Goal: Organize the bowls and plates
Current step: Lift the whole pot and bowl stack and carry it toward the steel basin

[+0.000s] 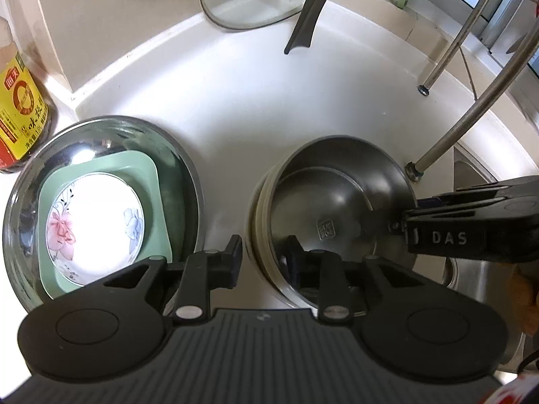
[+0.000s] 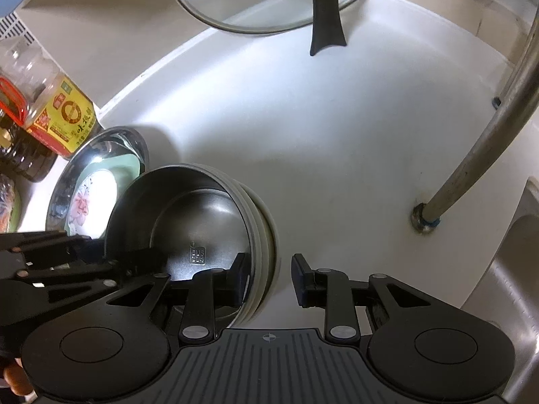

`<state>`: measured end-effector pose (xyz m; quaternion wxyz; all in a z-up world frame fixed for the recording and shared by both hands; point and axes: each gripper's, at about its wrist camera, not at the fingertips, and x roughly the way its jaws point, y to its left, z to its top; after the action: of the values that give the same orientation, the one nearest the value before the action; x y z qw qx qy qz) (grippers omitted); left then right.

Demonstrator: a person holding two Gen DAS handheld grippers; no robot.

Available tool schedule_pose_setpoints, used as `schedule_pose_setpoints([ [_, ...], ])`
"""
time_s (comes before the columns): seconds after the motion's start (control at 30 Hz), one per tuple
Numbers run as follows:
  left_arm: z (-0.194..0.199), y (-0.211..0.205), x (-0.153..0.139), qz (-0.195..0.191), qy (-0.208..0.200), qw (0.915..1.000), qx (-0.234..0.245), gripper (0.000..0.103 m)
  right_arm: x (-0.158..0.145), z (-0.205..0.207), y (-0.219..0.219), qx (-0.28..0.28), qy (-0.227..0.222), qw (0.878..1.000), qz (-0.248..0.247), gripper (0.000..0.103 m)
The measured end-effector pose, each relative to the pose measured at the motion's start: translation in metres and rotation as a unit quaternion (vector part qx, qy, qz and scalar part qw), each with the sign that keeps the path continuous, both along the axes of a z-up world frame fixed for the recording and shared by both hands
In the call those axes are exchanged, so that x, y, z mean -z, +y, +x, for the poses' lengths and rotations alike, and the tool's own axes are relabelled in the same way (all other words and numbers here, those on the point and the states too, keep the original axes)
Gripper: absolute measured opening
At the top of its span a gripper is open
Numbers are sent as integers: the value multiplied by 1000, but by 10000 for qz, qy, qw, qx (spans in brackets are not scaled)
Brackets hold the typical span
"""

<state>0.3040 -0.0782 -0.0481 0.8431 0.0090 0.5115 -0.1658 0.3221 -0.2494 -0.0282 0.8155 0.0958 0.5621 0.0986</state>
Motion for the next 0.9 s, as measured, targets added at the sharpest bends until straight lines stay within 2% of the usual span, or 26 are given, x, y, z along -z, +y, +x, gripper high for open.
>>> schedule_pose_setpoints([
  [0.3, 2, 2, 1, -45, -46, 10000, -12, 29, 1, -1, -5, 156, 11, 9997, 186, 29],
  [0.4, -2, 1, 1, -76, -100, 9999, -17, 26, 1, -5, -7, 175, -68, 9994, 292, 23],
  [0.67, -4, 1, 0, -97, -153, 9998, -47, 24, -1, -10, -1, 221, -249, 9994, 110, 22],
  [0.9, -5, 1, 0, -117, -165, 9997, -96, 24, -3, -12, 11, 146, -348, 9989, -289, 19],
])
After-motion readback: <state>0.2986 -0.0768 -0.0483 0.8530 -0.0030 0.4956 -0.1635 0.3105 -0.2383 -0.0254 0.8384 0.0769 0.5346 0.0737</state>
